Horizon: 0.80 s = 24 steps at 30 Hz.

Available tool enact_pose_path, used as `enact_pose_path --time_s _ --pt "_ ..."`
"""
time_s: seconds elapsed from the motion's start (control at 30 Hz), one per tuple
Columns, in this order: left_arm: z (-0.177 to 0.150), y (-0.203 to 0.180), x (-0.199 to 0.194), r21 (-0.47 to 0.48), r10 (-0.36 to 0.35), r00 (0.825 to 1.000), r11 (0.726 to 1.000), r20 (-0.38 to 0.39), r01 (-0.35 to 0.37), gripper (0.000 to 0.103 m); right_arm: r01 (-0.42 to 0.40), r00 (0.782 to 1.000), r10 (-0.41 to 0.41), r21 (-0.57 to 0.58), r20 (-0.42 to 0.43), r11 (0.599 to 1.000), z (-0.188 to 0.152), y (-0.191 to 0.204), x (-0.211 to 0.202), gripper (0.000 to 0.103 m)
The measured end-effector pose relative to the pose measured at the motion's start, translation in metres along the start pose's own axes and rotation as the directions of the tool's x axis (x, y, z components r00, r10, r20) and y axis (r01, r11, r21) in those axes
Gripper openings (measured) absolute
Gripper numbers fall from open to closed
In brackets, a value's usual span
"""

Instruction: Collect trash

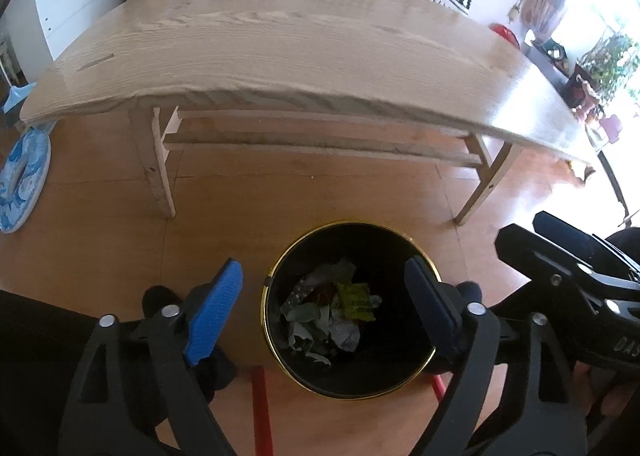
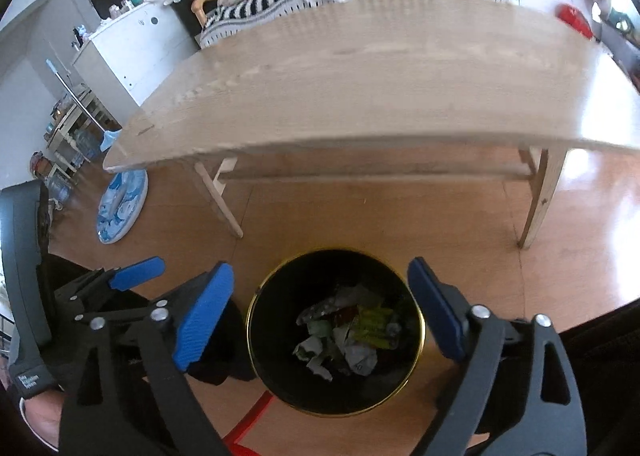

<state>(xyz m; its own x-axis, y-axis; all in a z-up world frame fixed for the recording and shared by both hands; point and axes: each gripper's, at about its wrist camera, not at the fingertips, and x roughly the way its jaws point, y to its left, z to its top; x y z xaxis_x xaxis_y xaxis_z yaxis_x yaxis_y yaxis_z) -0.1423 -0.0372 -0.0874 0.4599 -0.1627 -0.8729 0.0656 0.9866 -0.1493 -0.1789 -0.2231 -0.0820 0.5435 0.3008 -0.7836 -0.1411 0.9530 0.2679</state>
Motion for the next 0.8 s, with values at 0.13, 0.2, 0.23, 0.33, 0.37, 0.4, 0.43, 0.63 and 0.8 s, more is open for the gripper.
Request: enact_pose_path --time_s 0.13,0.2,0.23,0.33,0.37,0.4,0.43,0.63,0.8 --pt "0.028 0.006 -0.024 -0.006 0.007 0.997 1.0 0.078 -0.007 0.093 0.022 0.997 -0.018 -0.041 0.077 0.999 0.028 0.005 -0.017 0.096" --pt "0.051 0.009 -0.034 0.006 0.019 0.992 1.0 0.127 -0.02 0.096 0.039 0.993 -0.032 -0.059 0.115 0.997 0.05 0.005 -0.022 0.096" --pt "0.065 0.01 -0.038 0.014 0.026 0.989 0.999 0.147 -0.029 0.096 0.047 0.991 -0.038 -0.069 0.127 0.996 0.063 0.005 -0.023 0.096" --pt "0.108 0.015 -0.043 0.014 0.066 0.977 0.997 0.201 -0.071 0.096 0.088 0.98 -0.071 -0.081 0.185 0.993 0.11 -0.001 -0.022 0.096" --pt "0.124 0.016 -0.044 0.01 0.071 0.972 0.997 0.223 -0.075 0.096 0.101 0.975 -0.083 -0.078 0.209 0.992 0.126 -0.005 -0.021 0.096" --pt "0.138 0.017 -0.044 0.004 0.079 0.968 0.997 0.239 -0.082 0.096 0.115 0.969 -0.097 -0.068 0.229 0.991 0.143 -0.01 -0.02 0.096" --pt "0.157 0.019 -0.044 -0.009 0.095 0.963 0.995 0.251 -0.096 0.096 0.125 0.964 -0.109 -0.053 0.242 0.991 0.16 -0.016 -0.017 0.096" --pt "0.227 0.018 -0.025 -0.026 0.106 0.946 0.994 0.308 -0.103 0.096 0.166 0.949 -0.157 -0.011 0.275 0.986 0.23 -0.042 0.006 0.096" --pt "0.248 0.023 0.014 -0.028 0.119 0.945 0.993 0.304 -0.116 0.096 0.2 0.943 -0.196 0.015 0.267 0.98 0.259 -0.066 0.034 0.096"
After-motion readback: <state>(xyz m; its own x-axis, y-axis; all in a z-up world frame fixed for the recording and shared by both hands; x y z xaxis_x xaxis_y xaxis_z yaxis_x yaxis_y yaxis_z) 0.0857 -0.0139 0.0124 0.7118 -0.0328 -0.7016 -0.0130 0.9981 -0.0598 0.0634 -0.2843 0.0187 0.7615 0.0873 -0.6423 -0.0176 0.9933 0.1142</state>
